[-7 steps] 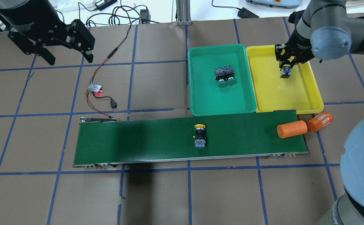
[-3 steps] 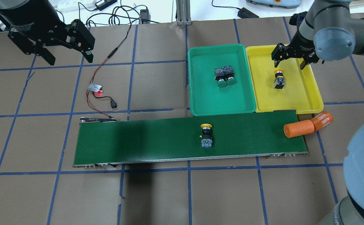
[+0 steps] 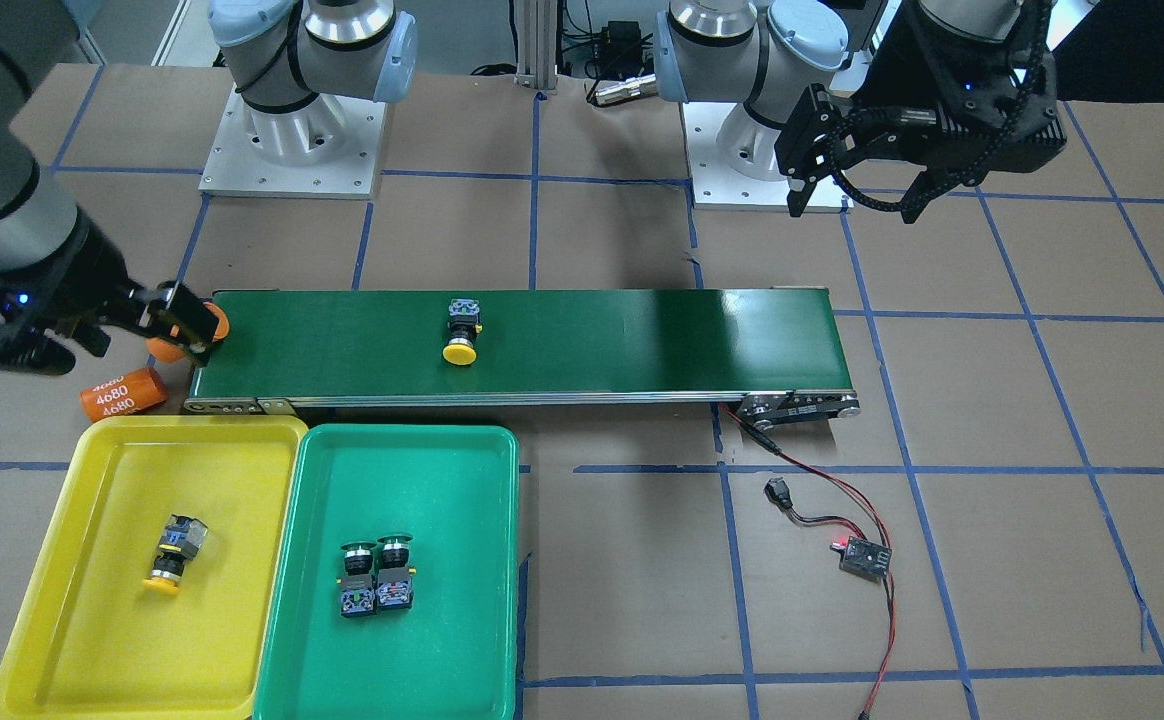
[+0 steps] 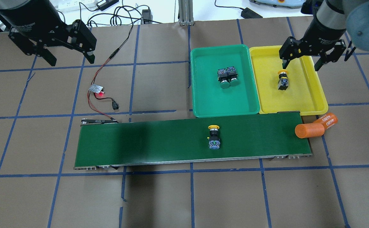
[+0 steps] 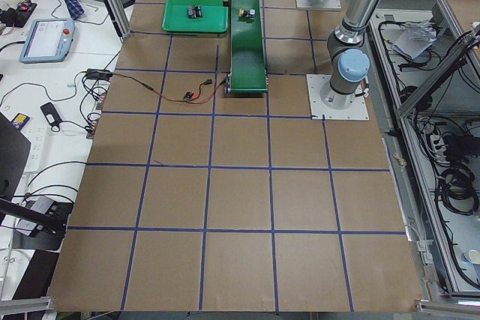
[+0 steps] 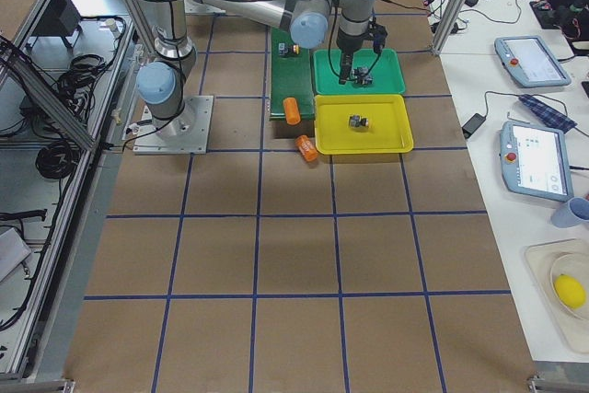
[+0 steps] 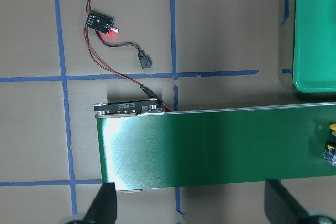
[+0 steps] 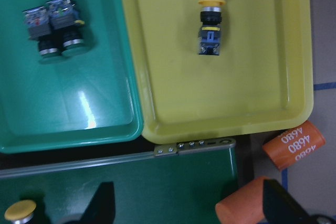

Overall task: Sort buttons by color to trays
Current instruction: 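Reach the right gripper down and grasp the second yellow-cap button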

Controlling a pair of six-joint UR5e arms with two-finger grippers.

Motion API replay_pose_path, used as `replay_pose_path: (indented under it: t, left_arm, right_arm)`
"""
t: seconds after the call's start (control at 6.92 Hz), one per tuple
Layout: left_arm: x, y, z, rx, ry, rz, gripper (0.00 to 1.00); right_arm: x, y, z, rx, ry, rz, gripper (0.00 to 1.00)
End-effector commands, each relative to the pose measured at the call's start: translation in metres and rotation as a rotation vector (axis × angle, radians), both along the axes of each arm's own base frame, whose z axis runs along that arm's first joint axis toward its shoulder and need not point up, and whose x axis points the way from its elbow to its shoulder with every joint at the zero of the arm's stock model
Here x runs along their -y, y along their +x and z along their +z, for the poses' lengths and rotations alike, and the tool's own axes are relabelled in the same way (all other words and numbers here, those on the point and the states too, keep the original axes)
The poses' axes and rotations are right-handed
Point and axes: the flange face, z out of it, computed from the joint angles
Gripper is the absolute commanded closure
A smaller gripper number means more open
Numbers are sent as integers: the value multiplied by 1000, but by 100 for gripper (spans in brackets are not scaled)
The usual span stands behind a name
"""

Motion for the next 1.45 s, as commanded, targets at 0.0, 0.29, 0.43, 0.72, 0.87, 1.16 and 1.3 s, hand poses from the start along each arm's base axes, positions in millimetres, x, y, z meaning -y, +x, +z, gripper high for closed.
replay_pose_path:
  t: [0.0,0.29,0.43,0.72,0.87,1.16,1.3]
  left_arm:
    - [-1,0,1,1,-2,0,0]
    - [0,0,0,4,-1,0,0]
    - [0,0,0,3,-1,0,0]
    - [0,0,0,1,-1,0,0]
    - [0,0,1,1,-2,0,0]
    - [0,0,2,1,-4,0,0]
    - [0,0,3,3,-5,0,0]
  right_arm:
    - [-53,63,2,-3,36,-19,0]
    - [-67,112,-35,0,-19,11,0]
    - [-71,131,-65,-5,4,19,0]
    - [-85,143,-100,-8,53,45,0]
    - [-88,145,-123,-13,102,48,0]
    - [-90,145,-156,-21,167,51,0]
    - [-85,148,-164,2,164,49,0]
